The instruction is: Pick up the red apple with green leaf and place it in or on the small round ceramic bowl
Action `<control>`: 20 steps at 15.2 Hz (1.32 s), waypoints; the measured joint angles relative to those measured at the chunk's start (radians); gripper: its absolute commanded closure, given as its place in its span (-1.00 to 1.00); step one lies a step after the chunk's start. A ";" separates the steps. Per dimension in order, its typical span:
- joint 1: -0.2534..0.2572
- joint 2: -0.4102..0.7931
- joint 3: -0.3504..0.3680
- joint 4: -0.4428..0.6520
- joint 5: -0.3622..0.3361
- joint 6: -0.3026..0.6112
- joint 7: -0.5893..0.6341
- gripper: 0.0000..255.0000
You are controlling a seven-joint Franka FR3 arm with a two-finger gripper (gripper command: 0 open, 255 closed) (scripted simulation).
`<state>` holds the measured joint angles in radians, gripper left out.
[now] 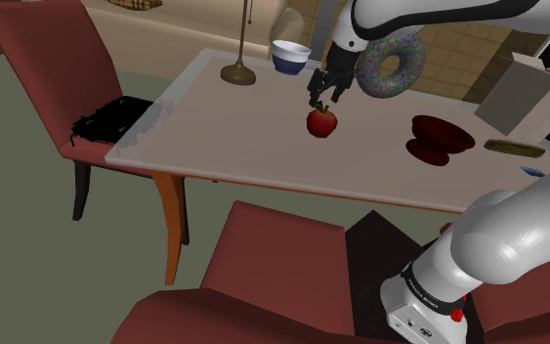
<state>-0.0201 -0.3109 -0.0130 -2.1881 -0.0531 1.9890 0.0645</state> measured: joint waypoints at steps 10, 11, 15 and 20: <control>0.000 0.005 0.000 -0.013 0.000 0.019 0.001 1.00; 0.000 0.004 0.000 -0.013 0.000 0.019 0.001 1.00; 0.000 0.004 0.001 -0.012 0.000 0.019 0.001 1.00; 0.000 0.004 0.000 0.003 0.000 0.002 0.000 1.00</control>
<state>-0.0201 -0.3066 -0.0128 -2.1851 -0.0528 1.9909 0.0644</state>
